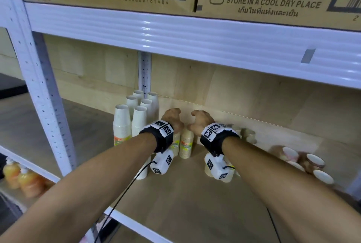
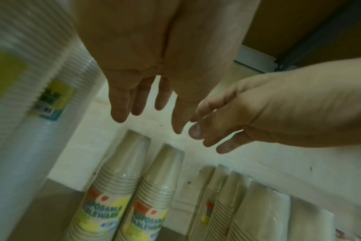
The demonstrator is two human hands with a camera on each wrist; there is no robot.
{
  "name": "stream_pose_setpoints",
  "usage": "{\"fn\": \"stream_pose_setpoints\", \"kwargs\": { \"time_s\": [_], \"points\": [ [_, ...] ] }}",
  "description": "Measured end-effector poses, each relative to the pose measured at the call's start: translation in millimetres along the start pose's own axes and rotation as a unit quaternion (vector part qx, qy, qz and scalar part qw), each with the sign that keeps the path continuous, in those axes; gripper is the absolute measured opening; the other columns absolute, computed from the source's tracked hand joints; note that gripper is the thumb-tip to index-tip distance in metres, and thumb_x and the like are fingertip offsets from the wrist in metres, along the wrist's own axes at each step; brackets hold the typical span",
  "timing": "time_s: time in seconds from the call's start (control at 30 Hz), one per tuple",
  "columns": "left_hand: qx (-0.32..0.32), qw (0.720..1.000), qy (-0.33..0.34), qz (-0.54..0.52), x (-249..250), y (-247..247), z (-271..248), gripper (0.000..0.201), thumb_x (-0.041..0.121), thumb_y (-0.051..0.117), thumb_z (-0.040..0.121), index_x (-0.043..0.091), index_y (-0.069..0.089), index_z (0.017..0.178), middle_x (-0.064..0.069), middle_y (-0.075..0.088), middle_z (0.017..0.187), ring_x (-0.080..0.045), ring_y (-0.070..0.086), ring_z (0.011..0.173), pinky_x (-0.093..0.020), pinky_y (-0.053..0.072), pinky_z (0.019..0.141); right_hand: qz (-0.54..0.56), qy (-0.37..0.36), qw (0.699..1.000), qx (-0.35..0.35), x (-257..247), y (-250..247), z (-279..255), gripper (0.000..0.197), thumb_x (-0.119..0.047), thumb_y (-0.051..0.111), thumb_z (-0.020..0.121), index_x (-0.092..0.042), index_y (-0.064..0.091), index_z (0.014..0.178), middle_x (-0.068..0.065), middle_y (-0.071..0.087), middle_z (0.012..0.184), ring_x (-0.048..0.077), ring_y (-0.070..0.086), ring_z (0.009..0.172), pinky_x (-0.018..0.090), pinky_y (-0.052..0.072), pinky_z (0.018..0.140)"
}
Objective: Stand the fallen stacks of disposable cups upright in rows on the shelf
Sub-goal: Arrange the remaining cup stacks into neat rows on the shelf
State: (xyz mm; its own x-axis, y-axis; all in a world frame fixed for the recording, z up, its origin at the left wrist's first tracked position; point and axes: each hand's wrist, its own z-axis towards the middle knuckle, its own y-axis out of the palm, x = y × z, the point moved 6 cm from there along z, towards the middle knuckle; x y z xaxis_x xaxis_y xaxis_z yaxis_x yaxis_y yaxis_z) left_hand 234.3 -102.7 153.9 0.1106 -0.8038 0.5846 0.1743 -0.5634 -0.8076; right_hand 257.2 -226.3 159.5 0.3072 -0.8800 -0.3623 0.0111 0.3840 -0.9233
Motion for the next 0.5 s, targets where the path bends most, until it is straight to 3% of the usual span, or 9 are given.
{"fn": "stream_pose_setpoints", "kwargs": {
  "time_s": [0.13, 0.27, 0.37, 0.4, 0.47, 0.5],
  "points": [
    [-0.006, 0.999, -0.021, -0.031, -12.3, 17.5, 4.6, 0.066, 0.024, 0.068, 0.089, 0.010, 0.038, 0.147, -0.009, 0.049, 0.145, -0.022, 0.049, 0.131, -0.028, 0.041, 0.106, -0.005, -0.002, 1.000, -0.012, -0.4, 18.1, 12.7, 0.055, -0.024, 0.067, 0.085, -0.011, 0.049, 0.135, 0.012, 0.050, 0.139, 0.030, 0.052, 0.124, 0.036, 0.045, 0.100],
    [0.006, 0.998, -0.030, -0.048, -20.2, 22.8, 8.0, 0.065, 0.022, 0.066, 0.091, 0.009, 0.037, 0.148, -0.007, 0.047, 0.147, -0.020, 0.047, 0.133, -0.025, 0.038, 0.103, -0.003, -0.009, 0.999, -0.032, 2.3, 31.4, 22.8, 0.065, -0.023, 0.063, 0.086, -0.014, 0.038, 0.146, 0.009, 0.042, 0.149, 0.028, 0.043, 0.134, 0.034, 0.038, 0.107],
    [0.003, 0.998, -0.039, -0.044, -22.9, 22.9, 11.1, 0.057, 0.017, 0.063, 0.093, 0.009, 0.042, 0.145, -0.005, 0.051, 0.143, -0.021, 0.050, 0.129, -0.024, 0.039, 0.101, -0.014, -0.003, 0.999, -0.038, 4.1, 36.5, 28.6, 0.062, -0.020, 0.063, 0.088, -0.011, 0.039, 0.145, 0.010, 0.043, 0.148, 0.029, 0.044, 0.134, 0.033, 0.038, 0.106],
    [0.001, 0.998, -0.041, -0.039, -23.9, 23.5, 12.6, 0.050, 0.015, 0.062, 0.092, 0.009, 0.048, 0.140, -0.006, 0.055, 0.139, -0.022, 0.054, 0.123, -0.025, 0.042, 0.096, -0.017, -0.001, 0.999, -0.039, 4.3, 37.8, 30.0, 0.060, -0.018, 0.063, 0.088, -0.010, 0.042, 0.144, 0.010, 0.046, 0.146, 0.029, 0.046, 0.132, 0.033, 0.039, 0.105],
    [0.003, 0.999, -0.034, -0.024, -24.2, 24.0, 14.7, 0.022, 0.014, 0.061, 0.089, 0.009, 0.062, 0.110, -0.009, 0.064, 0.123, -0.023, 0.060, 0.098, -0.027, 0.046, 0.078, -0.021, 0.006, 0.999, -0.043, 4.4, 41.3, 31.4, 0.052, -0.016, 0.063, 0.087, -0.008, 0.048, 0.137, 0.011, 0.052, 0.139, 0.030, 0.052, 0.125, 0.034, 0.044, 0.100],
    [0.003, 0.999, -0.029, -0.018, -24.0, 24.4, 15.0, 0.010, 0.013, 0.060, 0.088, 0.010, 0.061, 0.097, -0.010, 0.066, 0.115, -0.023, 0.059, 0.089, -0.027, 0.044, 0.071, -0.021, 0.009, 0.999, -0.046, 4.3, 43.8, 31.4, 0.046, -0.015, 0.064, 0.087, -0.008, 0.053, 0.130, 0.012, 0.056, 0.134, 0.030, 0.056, 0.120, 0.034, 0.048, 0.097]
  ]
}}
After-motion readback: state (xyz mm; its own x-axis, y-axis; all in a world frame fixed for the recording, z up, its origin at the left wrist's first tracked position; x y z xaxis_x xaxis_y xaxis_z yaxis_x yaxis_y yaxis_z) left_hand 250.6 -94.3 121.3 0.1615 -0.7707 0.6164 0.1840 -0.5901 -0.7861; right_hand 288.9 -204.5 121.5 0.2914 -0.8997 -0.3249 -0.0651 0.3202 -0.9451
